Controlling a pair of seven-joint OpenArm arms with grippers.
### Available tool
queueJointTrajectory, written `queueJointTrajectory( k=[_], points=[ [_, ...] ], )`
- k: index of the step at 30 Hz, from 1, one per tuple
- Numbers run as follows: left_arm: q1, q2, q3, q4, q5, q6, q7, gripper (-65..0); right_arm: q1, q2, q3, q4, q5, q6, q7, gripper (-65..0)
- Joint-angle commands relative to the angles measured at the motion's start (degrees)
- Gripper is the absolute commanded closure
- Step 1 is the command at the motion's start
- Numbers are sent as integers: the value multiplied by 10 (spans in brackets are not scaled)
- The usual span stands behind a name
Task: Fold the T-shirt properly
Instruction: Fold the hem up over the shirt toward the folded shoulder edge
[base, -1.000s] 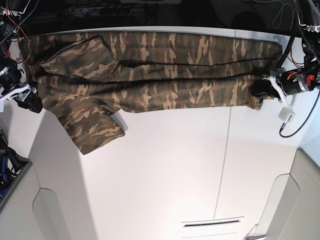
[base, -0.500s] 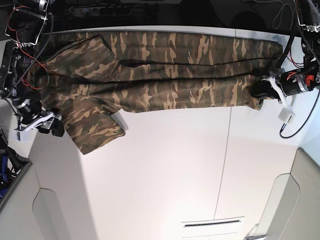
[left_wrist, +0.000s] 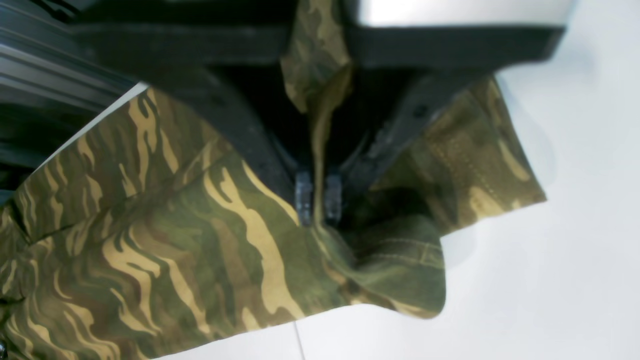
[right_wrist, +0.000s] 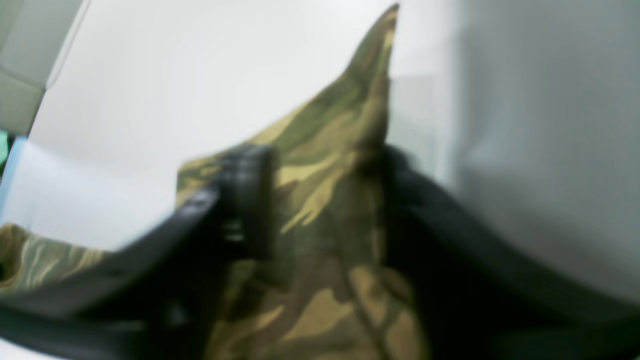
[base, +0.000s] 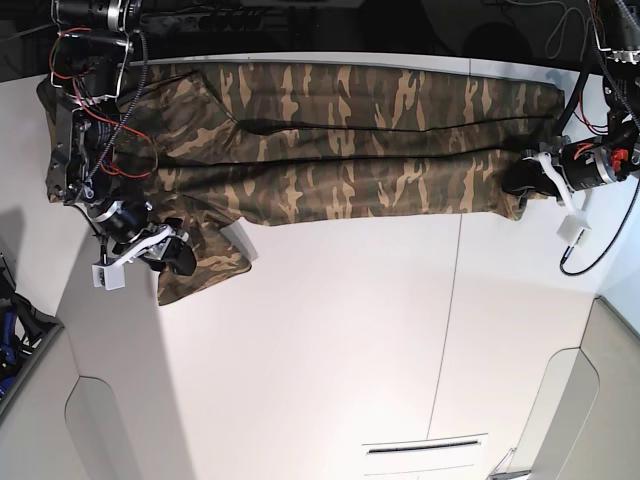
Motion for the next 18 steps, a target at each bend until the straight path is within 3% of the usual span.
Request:
queueJointTrajectory(
  k=[1, 2, 3, 6, 13, 18],
  points=[
    [-6, -10, -5, 9, -10, -5, -9, 0, 7, 4, -1, 4, -7, -3, -10, -135],
    [-6, -10, -5, 9, -10, -5, -9, 0, 6, 3, -1, 8, -7, -3, -11, -44],
    [-6, -10, -5, 9, -10, -5, -8, 0, 6, 3, -1, 14, -7, -3, -12, 0],
    [-7, -10, -5, 9, -10, -5, -9, 0, 6, 3, 3, 49, 0, -3, -54, 0],
    [-7, -40, -5, 55, -31, -5, 14, 0, -10, 5, 73, 227, 98, 0, -247, 0],
    [20, -43, -25, 140, -17, -5, 29, 0, -82, 39, 136, 346, 214, 2, -302, 0]
  ],
)
